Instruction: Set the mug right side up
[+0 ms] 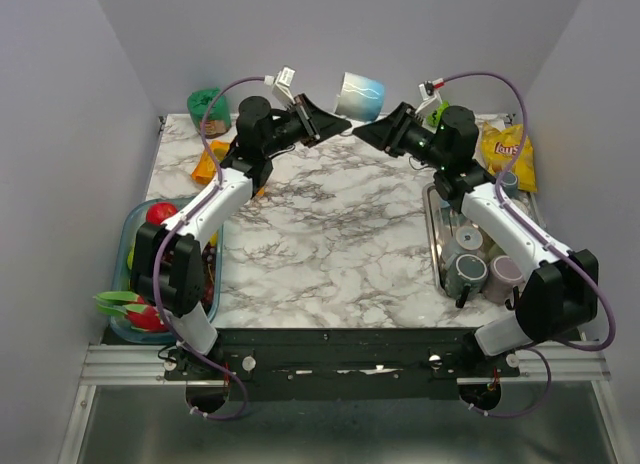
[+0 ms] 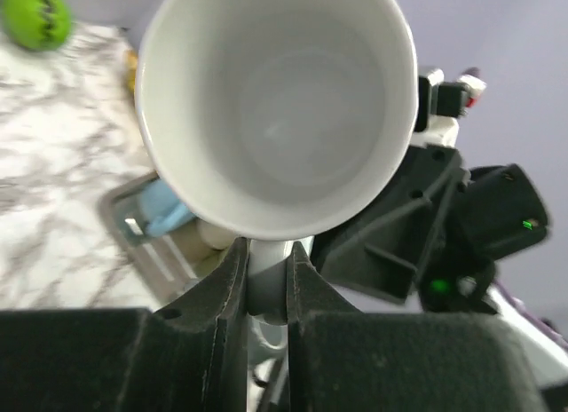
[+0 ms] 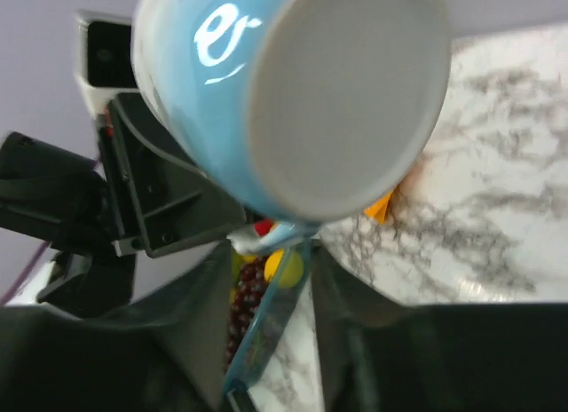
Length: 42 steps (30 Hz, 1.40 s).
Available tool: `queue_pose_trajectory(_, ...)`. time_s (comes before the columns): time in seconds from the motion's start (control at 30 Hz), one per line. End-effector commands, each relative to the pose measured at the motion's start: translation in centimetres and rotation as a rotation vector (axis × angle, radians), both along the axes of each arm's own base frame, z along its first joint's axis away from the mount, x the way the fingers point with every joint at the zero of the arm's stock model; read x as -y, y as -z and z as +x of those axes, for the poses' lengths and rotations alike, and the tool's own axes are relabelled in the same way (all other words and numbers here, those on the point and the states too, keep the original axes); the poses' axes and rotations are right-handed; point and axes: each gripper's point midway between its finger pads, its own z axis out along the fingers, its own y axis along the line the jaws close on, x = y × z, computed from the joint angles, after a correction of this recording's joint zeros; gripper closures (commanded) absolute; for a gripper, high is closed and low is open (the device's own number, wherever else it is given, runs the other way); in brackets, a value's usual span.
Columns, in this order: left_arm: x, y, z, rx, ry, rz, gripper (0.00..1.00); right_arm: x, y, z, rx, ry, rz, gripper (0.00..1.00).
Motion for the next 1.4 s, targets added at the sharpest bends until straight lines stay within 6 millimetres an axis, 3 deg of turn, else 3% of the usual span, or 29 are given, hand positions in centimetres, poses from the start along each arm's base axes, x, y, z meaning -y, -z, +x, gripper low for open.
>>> queue_pose_trajectory(0.0,-3.4,1.0,1.7,0.098,-0.226,0.347,1.00,-0.2,5.2,0.0,-0.117,0.030,-0.152,0.37)
queue_pose_trajectory(0.03,-4.6,1.1,2.6,0.097,-0.298,0.400,1.00,0.0,5.5,0.2,-0.126,0.042,-0.168,0.31)
queue_pose_trajectory(0.07,-5.4,3.0,2.5,0.055,-0.311,0.482,1.00,0.5,6.3,0.5,-0.152,0.077,-0.194,0.27)
queue_pose_trajectory(0.1,-6.2,3.6,2.8,0.080,-0.338,0.554,1.00,0.9,7.2,0.5,-0.174,0.090,-0.220,0.20)
queue_pose_trajectory(0.27,-10.6,8.2,3.8,0.025,-0.467,0.839,1.00,3.2,10.1,1.1,-0.270,0.214,-0.328,0.09)
queue_pose_trajectory(0.33,-11.4,9.9,4.0,0.017,-0.477,0.911,1.00,3.8,10.9,1.3,-0.289,0.241,-0.362,0.01)
queue_pose_trajectory(0.5,-14.3,13.3,5.1,-0.016,-0.566,1.076,1.00,5.8,13.2,1.3,-0.362,0.305,-0.468,0.00)
queue_pose_trajectory(0.63,-15.2,16.1,6.4,-0.022,-0.574,1.173,1.00,6.4,15.1,0.6,-0.425,0.309,-0.504,0.00)
queue_pose_trajectory(0.67,-15.2,17.8,6.8,-0.046,-0.559,1.205,1.00,6.7,15.7,0.4,-0.452,0.316,-0.514,0.00)
queue_pose_trajectory(0.77,-15.3,19.4,7.7,-0.064,-0.574,1.233,1.00,7.0,16.5,-0.2,-0.482,0.316,-0.520,0.00)
queue_pose_trajectory(0.9,-16.1,22.3,8.4,-0.119,-0.604,1.277,1.00,7.5,16.8,-0.5,-0.485,0.327,-0.537,0.00)
queue_pose_trajectory(1.23,-17.6,27.0,8.4,-0.214,-0.619,1.338,1.00,9.3,17.8,-0.9,-0.508,0.373,-0.614,0.00)
queue_pose_trajectory(1.27,-17.6,27.2,8.3,-0.215,-0.620,1.335,0.98,10.3,18.2,-1.0,-0.522,0.413,-0.648,0.00)
queue_pose_trajectory(1.3,-17.6,26.9,8.3,-0.209,-0.622,1.331,0.83,10.7,18.4,-1.2,-0.528,0.425,-0.667,0.00)
queue_pose_trajectory(1.37,-17.5,27.0,7.9,-0.199,-0.618,1.316,0.69,12.2,19.1,-1.8,-0.559,0.476,-0.727,0.00)
